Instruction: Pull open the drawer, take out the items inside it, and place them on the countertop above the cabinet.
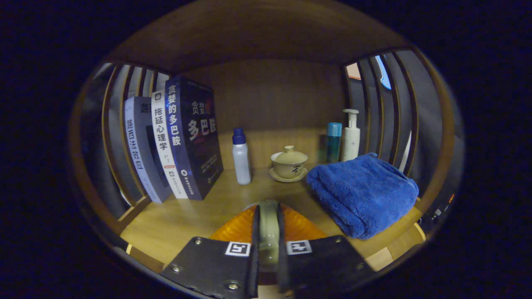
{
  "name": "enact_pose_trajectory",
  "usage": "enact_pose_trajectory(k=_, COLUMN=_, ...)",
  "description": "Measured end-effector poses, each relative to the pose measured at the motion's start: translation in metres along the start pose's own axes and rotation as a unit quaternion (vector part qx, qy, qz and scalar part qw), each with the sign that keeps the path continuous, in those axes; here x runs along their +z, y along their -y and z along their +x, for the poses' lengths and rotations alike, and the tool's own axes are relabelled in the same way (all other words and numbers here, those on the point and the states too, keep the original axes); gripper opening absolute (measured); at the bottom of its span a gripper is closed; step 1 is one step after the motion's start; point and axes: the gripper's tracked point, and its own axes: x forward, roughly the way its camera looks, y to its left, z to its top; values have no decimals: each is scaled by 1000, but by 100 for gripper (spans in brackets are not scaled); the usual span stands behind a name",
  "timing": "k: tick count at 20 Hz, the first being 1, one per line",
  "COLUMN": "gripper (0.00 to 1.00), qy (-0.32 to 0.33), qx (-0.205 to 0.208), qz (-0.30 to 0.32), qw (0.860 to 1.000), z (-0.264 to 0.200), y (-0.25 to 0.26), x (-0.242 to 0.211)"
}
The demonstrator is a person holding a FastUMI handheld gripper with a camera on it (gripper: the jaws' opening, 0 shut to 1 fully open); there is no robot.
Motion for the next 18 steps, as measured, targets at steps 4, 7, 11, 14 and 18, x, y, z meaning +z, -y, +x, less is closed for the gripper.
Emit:
enact_pose_trajectory(k=4, gripper=78, qy=38, qx=-8, qz=-11, qw=999, z=-25, y=12, x=11)
enact_pose_trajectory(k=7, gripper=99, qy=45, qx=-21, qz=-23, qw=998, z=-52, y=27, x=14)
enact_pose_trajectory(k=11, gripper=99, qy=47, qx=-32, qz=-8, qw=998, z=-91, y=41, x=22)
enact_pose_trajectory(k=14, gripper=100, qy=49, qx=-29, qz=11, qw=998, z=-122, y=46, x=29)
enact_pose_trajectory(k=18, gripper=100, qy=56, qx=0, qz=21, qw=998, z=-171, y=41, x=37)
